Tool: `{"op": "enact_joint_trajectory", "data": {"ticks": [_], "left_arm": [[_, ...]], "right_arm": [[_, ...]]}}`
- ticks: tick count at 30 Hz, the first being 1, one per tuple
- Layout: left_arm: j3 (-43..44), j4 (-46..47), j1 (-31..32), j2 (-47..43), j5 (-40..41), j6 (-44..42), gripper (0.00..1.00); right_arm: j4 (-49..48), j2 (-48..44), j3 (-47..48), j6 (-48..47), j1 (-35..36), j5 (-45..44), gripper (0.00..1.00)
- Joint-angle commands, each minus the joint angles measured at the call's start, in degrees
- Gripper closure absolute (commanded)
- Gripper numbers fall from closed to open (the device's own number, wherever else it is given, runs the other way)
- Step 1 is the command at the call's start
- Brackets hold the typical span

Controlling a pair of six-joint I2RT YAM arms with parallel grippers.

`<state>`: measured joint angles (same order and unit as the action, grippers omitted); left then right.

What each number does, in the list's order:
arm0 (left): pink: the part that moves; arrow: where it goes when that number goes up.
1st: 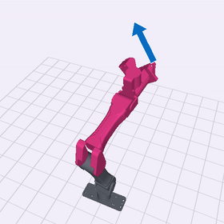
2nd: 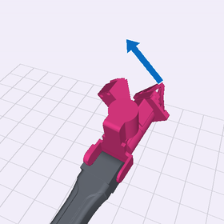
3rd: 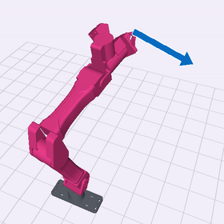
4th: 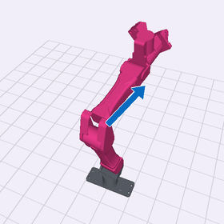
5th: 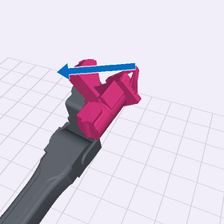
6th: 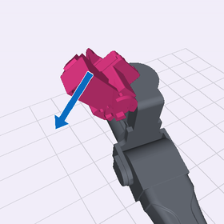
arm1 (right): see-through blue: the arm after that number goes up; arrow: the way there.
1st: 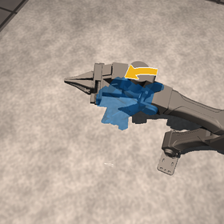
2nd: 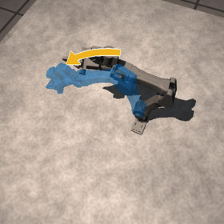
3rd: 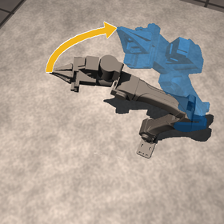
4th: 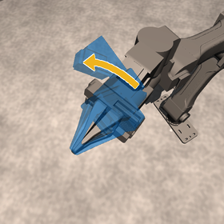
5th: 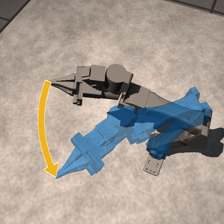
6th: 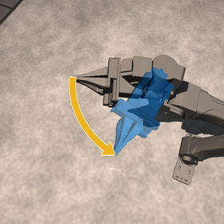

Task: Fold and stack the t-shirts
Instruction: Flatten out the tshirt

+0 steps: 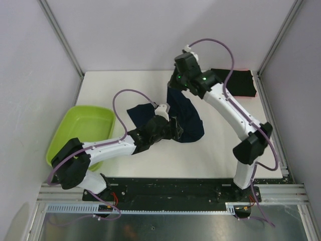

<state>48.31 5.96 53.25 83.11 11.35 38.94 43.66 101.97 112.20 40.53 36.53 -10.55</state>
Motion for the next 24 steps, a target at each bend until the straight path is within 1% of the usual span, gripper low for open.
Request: {"op": "enact_joint_trajectory", "data": {"ticks": [1, 6, 9, 16, 20, 24], "left_arm": [[-0.34, 3.24, 0.45, -0.7, 5.62, -1.32, 0.28], [-0.09, 3.38, 0.63, 0.41, 9.98, -0.07, 0.26], [0.07, 2.85, 0.62, 1.34, 14.36, 1.45, 0.25], [1.32, -0.98, 0.47, 0.99, 23.96, 4.03, 0.26], [2.19, -1.85, -0.01, 1.88, 24.6, 4.06, 0.27], [3.18, -2.25, -0.64, 3.13, 25.07, 3.83, 0.32]], "right_arm": [[4.72, 5.88, 12.65, 1.06, 3.92, -1.84, 1.0], [9.14, 13.8, 23.71, 1.65, 6.75, -2.16, 1.0], [10.3, 16.04, 26.97, 2.07, 7.91, -2.12, 1.0], [10.61, 15.74, 26.17, 2.13, 9.48, -2.75, 1.0], [10.18, 15.06, 25.36, 2.11, 9.62, -2.67, 1.0], [10.18, 14.56, 25.23, 1.98, 9.95, -2.63, 1.0]]}}
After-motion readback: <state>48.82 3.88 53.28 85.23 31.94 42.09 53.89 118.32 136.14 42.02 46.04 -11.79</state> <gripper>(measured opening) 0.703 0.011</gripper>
